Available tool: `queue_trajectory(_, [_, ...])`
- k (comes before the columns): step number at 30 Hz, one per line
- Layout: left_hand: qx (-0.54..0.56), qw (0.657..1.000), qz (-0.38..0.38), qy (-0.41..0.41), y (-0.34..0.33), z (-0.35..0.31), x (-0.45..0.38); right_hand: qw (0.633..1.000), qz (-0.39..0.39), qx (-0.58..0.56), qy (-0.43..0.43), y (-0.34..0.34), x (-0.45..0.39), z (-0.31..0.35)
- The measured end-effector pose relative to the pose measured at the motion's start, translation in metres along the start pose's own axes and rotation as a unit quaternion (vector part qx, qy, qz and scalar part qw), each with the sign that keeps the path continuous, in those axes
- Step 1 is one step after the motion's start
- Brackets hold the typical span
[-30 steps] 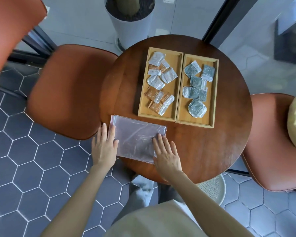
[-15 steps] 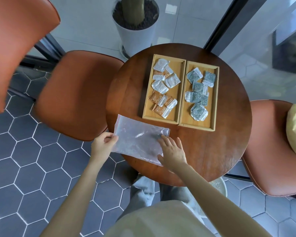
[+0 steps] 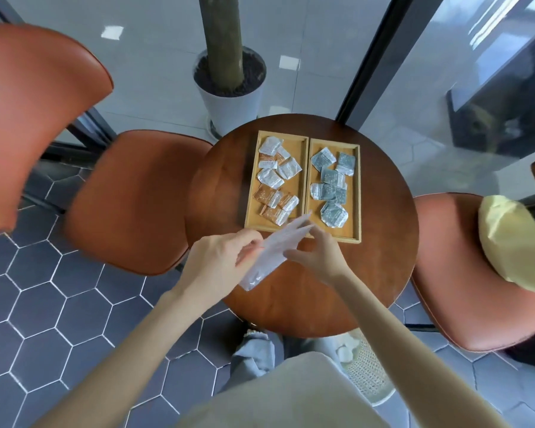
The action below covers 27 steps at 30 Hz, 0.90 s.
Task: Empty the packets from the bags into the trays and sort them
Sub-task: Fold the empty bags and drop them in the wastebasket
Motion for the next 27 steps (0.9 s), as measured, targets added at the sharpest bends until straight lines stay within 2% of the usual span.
queue_trajectory(5, [0.208, 0.974, 0.017, 0.085, 0.015, 0.006, -0.021, 0.992, 0.046, -0.121, -0.013, 0.018, 0.014, 0.000])
queue_trajectory(8, [0.252, 0.963, 0.037, 0.084, 0.019, 0.002, -0.030, 0.978, 0.115, -0.176, 0.002, 0.018, 0.021, 0.011])
queue_trajectory(11, [0.274, 0.957, 0.048, 0.076, 0.023, -0.003, -0.037, 0.972, 0.161, -0.170, 0.013, 0.020, 0.026, 0.022])
queue_trajectory(13, [0.294, 0.952, -0.007, 0.088, 0.033, 0.003, -0.042, 0.979, 0.128, -0.156, 0.007, 0.026, 0.028, 0.025])
queue_trajectory(14, [0.297, 0.946, -0.061, 0.112, 0.039, 0.011, -0.042, 0.981, 0.107, -0.164, 0.006, 0.030, 0.029, 0.026])
queue_trajectory(15, [0.318, 0.927, -0.123, 0.154, 0.043, 0.023, -0.038, 0.979, 0.091, -0.181, 0.005, 0.034, 0.029, 0.026])
queue_trajectory(16, [0.375, 0.886, -0.181, 0.206, 0.040, 0.038, -0.032, 0.976, 0.083, -0.202, 0.004, 0.036, 0.029, 0.027])
queue_trajectory(17, [0.467, 0.815, -0.222, 0.261, 0.030, 0.048, -0.025, 0.972, 0.078, -0.223, -0.002, 0.039, 0.029, 0.027])
queue_trajectory(18, [0.561, 0.732, -0.232, 0.308, 0.010, 0.054, -0.021, 0.967, 0.072, -0.243, -0.011, 0.041, 0.029, 0.026])
queue_trajectory(19, [0.617, 0.673, -0.219, 0.345, -0.011, 0.056, -0.015, 0.962, 0.069, -0.262, -0.021, 0.043, 0.028, 0.024])
queue_trajectory(20, [0.631, 0.655, -0.186, 0.372, -0.028, 0.055, -0.008, 0.957, 0.071, -0.279, -0.031, 0.044, 0.027, 0.023])
queue_trajectory(21, [0.616, 0.666, -0.145, 0.395, -0.044, 0.053, -0.001, 0.954, 0.074, -0.289, -0.038, 0.044, 0.026, 0.022])
queue_trajectory(24, [0.499, 0.782, -0.070, 0.367, -0.058, 0.047, 0.007, 0.951, 0.081, -0.292, -0.059, 0.045, 0.026, 0.017])
queue_trajectory(25, [0.480, 0.799, -0.070, 0.355, -0.059, 0.047, 0.007, 0.952, 0.079, -0.288, -0.064, 0.044, 0.026, 0.014])
queue_trajectory(27, [0.473, 0.802, -0.095, 0.351, -0.057, 0.049, 0.008, 0.955, 0.070, -0.280, -0.075, 0.044, 0.025, 0.007])
Point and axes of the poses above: each hand's wrist, its own x-axis away from the middle knuckle, its own y-axis out of the back of the hand, z = x × y, the point moved 9 cm from there along -x, towards the middle knuckle, and after that the axes turned 14 degrees about -y, right-handed, at the moved point
